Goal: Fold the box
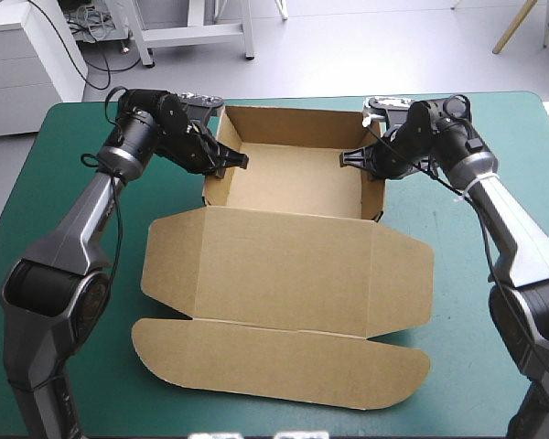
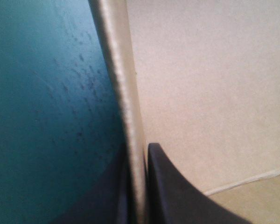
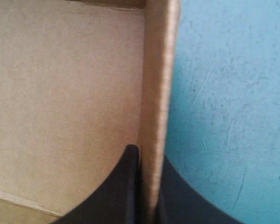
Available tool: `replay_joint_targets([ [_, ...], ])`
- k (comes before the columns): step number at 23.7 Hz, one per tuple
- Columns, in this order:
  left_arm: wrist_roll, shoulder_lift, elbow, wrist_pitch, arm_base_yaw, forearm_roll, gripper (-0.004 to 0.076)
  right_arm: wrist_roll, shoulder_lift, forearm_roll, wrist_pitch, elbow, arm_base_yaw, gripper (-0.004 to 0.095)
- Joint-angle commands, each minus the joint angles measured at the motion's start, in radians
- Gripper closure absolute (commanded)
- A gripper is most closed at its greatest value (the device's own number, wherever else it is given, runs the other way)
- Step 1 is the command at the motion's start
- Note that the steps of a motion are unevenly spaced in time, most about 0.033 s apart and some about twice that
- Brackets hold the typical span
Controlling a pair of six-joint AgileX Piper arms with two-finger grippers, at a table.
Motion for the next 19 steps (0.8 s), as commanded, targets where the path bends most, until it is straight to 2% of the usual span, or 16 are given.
replay_joint_targets([
  [1, 0.031, -0.027, -0.01, 0.02, -0.007, -0.039, 0.0734, -0.044, 0.013, 0.019, 0.007, -0.03, 0.003, 0.0919],
  [7, -0.016, -0.017, 0.155, -0.165, -0.007, 0.04, 0.0734, -0.051, 0.117, 0.012, -0.001, -0.034, 0.021, 0.0919],
  [11, -0.033, -0.015, 0.235, -0.251, -0.007, 0.042, 0.0734, -0.051, 0.141, 0.012, -0.045, -0.034, 0.042, 0.0917],
  [17, -0.041, -0.019, 0.247, -0.267, -0.007, 0.051, 0.0732, -0.063, 0.137, 0.014, -0.061, -0.034, 0.048, 0.0908],
  [19, -0.041, -0.019, 0.247, -0.267, -0.007, 0.051, 0.0698, -0.073, 0.135, 0.018, -0.054, -0.035, 0.048, 0.0846],
])
